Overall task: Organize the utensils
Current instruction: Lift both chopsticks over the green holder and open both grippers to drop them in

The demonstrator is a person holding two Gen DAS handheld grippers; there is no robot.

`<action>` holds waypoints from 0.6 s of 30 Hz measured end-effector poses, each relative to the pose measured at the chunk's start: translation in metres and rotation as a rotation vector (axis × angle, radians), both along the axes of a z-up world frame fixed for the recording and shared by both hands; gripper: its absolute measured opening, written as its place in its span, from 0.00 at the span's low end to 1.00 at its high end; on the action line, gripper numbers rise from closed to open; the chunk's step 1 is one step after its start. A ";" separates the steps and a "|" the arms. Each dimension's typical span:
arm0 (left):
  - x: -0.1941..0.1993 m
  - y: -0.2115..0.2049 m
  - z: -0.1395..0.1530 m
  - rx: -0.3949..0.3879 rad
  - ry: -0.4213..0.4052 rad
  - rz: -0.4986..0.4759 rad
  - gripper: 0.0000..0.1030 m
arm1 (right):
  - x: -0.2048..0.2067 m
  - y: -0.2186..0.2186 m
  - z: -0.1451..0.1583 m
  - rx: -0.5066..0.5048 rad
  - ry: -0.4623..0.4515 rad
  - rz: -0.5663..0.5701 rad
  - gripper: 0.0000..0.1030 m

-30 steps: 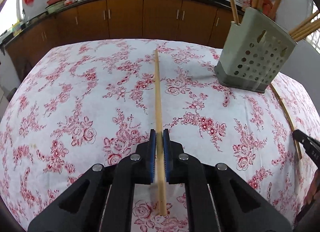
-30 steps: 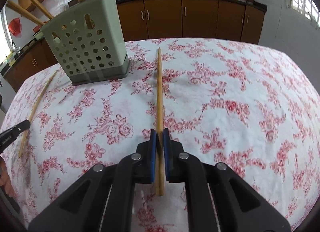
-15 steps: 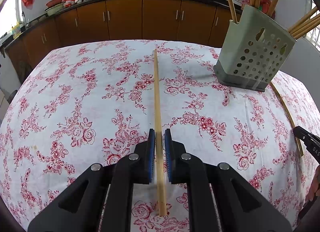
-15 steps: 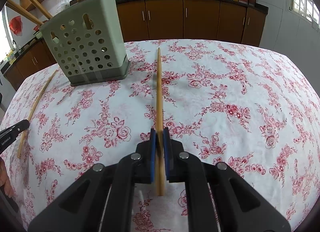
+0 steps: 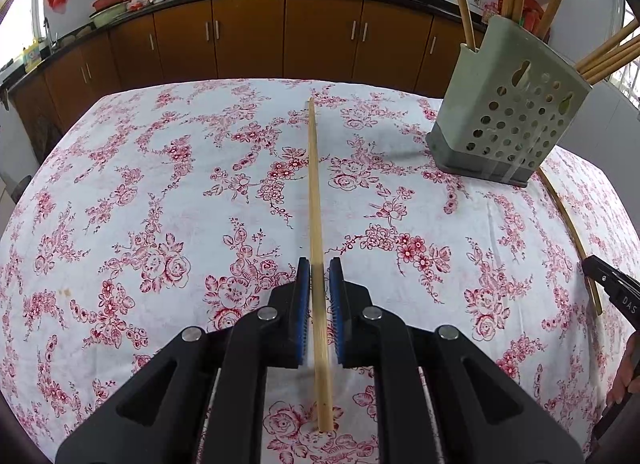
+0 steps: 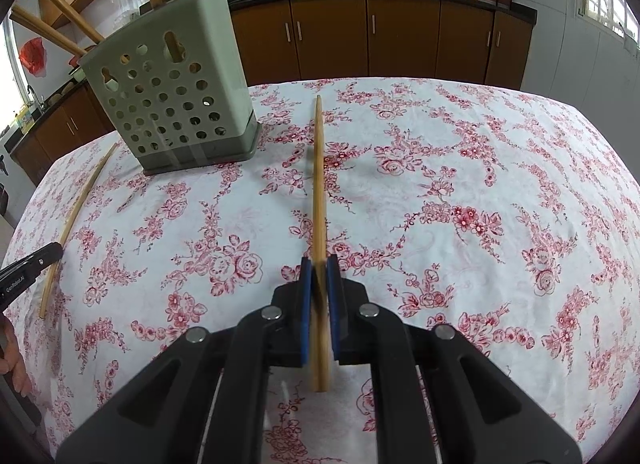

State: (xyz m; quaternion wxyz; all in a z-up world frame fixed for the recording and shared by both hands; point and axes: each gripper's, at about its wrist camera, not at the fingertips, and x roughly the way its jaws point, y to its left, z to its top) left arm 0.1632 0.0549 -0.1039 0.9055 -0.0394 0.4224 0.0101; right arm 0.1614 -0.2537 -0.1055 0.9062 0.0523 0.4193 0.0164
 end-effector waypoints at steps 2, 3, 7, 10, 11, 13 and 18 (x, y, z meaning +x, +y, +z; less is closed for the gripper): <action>0.000 0.000 0.000 0.001 0.000 0.000 0.11 | 0.000 0.000 0.000 0.001 0.000 0.000 0.09; 0.000 0.000 0.000 0.000 0.000 0.000 0.11 | 0.000 0.000 0.000 0.001 0.000 0.000 0.09; 0.000 0.000 0.000 0.000 0.000 0.000 0.11 | 0.000 0.000 0.000 0.001 0.000 0.000 0.09; 0.000 0.000 0.000 0.000 0.000 0.000 0.11 | 0.000 0.000 0.000 0.002 0.000 0.000 0.09; 0.000 0.000 0.000 0.000 0.000 0.000 0.11 | 0.000 0.000 0.000 0.002 0.000 0.000 0.09; 0.000 0.001 0.000 0.000 0.000 0.000 0.11 | 0.000 -0.001 0.000 0.001 0.000 0.001 0.09; -0.004 -0.001 0.001 0.007 0.001 -0.004 0.14 | -0.003 0.001 0.000 -0.018 0.000 -0.001 0.09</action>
